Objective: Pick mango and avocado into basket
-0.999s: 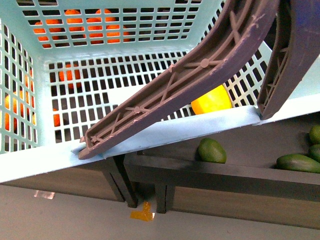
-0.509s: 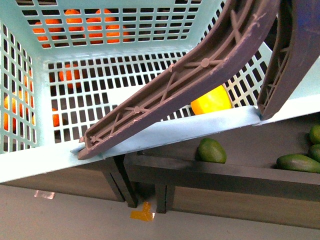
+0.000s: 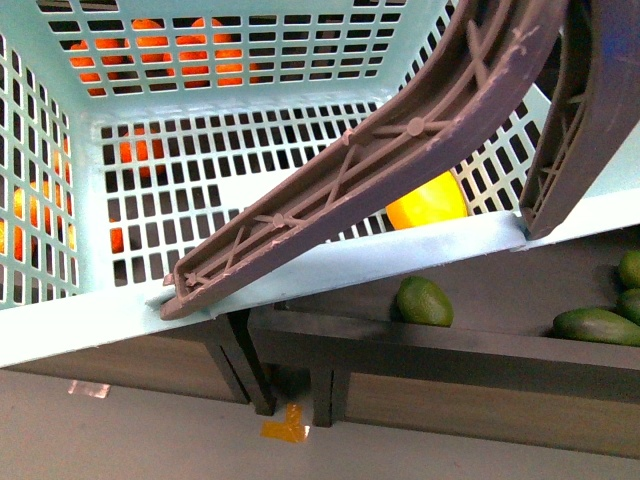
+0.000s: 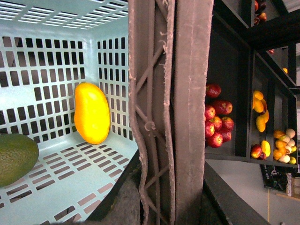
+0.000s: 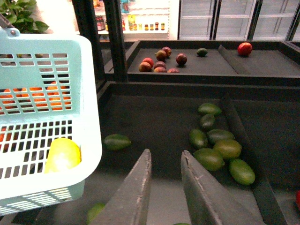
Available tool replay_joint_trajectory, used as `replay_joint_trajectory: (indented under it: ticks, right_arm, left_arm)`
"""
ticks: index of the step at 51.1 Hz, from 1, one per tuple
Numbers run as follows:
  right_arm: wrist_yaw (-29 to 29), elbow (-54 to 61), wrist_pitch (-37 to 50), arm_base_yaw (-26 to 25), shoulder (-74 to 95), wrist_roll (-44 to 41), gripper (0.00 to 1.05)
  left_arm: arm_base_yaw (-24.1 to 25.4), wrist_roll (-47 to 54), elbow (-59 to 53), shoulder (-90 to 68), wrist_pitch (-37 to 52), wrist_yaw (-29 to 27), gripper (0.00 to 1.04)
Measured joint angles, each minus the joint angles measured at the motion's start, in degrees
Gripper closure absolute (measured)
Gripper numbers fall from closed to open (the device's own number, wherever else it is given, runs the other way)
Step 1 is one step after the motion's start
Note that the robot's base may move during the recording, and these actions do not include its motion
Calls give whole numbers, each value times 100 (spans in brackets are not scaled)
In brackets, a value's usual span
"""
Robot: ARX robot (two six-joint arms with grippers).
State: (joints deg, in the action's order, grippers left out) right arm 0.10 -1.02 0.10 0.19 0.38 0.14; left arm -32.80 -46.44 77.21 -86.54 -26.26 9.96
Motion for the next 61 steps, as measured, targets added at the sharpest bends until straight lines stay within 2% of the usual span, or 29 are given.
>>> replay_joint_trajectory:
  ticks: [1,25,61]
  right_arm:
    - [0,0,0,0,0,0,77]
    - [0,0,0,0,-2,2,8]
    - [9,0,-2,0,-7,2,9]
  left_arm:
    - [0,7,0,0,0,-2,85]
    - [0,7,0,0,0,-7,85]
    - [-59,-28,0,0,0,116,85]
